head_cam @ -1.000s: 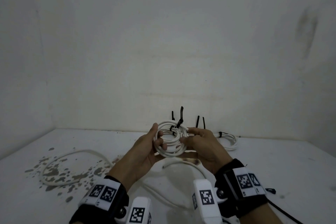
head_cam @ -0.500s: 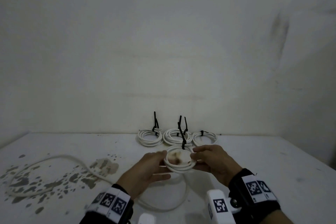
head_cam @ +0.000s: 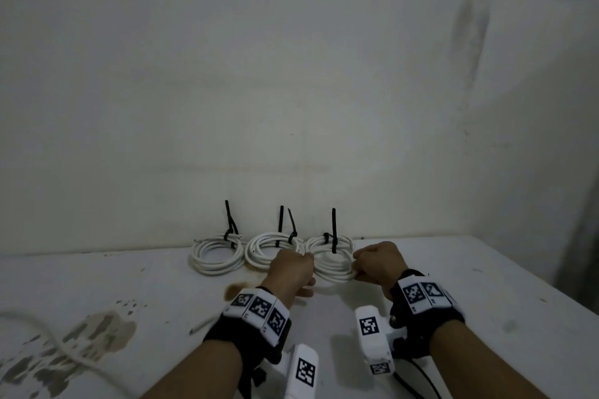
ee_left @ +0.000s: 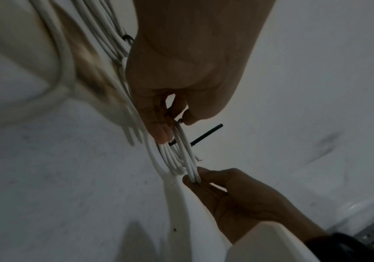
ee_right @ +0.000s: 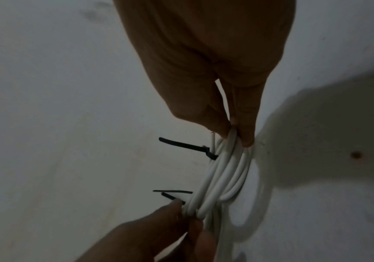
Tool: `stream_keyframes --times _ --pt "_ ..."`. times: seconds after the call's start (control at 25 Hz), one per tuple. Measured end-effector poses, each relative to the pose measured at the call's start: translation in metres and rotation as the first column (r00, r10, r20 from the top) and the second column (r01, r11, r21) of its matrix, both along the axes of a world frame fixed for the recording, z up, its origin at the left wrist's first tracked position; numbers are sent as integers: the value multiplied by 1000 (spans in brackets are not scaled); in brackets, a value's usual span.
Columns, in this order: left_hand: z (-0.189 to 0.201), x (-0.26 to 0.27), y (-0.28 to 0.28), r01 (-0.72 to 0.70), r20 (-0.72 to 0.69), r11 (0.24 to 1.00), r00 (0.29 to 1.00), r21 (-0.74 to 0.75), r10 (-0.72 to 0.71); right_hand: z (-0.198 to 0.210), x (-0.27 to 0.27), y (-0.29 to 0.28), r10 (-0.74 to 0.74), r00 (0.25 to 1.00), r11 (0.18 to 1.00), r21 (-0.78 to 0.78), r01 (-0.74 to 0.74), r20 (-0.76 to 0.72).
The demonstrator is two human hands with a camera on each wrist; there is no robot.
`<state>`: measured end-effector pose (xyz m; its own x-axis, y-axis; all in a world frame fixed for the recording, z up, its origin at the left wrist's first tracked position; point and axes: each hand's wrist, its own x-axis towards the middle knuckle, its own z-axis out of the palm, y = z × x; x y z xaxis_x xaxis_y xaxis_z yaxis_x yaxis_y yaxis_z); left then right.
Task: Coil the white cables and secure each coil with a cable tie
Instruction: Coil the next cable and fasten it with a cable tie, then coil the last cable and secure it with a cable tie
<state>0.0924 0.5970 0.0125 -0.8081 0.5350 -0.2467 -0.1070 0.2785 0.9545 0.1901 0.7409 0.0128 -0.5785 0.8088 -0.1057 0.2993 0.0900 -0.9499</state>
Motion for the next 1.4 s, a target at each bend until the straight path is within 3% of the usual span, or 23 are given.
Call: stream_keyframes --times 0.24,0.32,0.4,0.48,0.6,0.76,0.88,1.0,1.2,1.32,1.4 --pt "-14 -29 37 -24 -306 987 952 -157 -26 -5 -33 32 -92 996 975 204 88 10" --pt "-18 -37 47 -23 -456 977 887 -212 -78 -4 -37 40 -114 993 966 237 106 22" --pt "-20 -43 56 -32 -613 966 778 -258 -138 -4 -39 46 -133 991 955 270 123 19" --pt "-18 -43 61 -33 -675 959 717 -282 -174 -8 -40 52 -140 990 952 274 134 5" --pt "-18 -47 67 -49 -691 926 681 -375 -244 -11 -41 57 -126 992 951 288 113 26" --pt "-16 -45 68 -52 -675 876 660 -480 -330 -7 -43 55 -17 978 934 353 -59 209" --pt "-13 -43 69 4 -647 849 645 -528 -406 -6 -42 59 -27 962 927 367 -77 270" --pt "-13 -43 69 61 -586 805 654 -590 -479 -9 -42 59 -57 966 928 371 -42 252" --pt "-13 -46 71 5 -609 752 584 -659 -537 -16 -45 56 -53 969 928 371 -41 241" --pt "-13 -46 69 34 -588 756 606 -653 -535 -9 -39 58 -31 971 959 281 -37 236" --pt "-7 -47 63 69 -580 800 651 -596 -489 -3 -33 57 -12 976 975 220 -38 217"
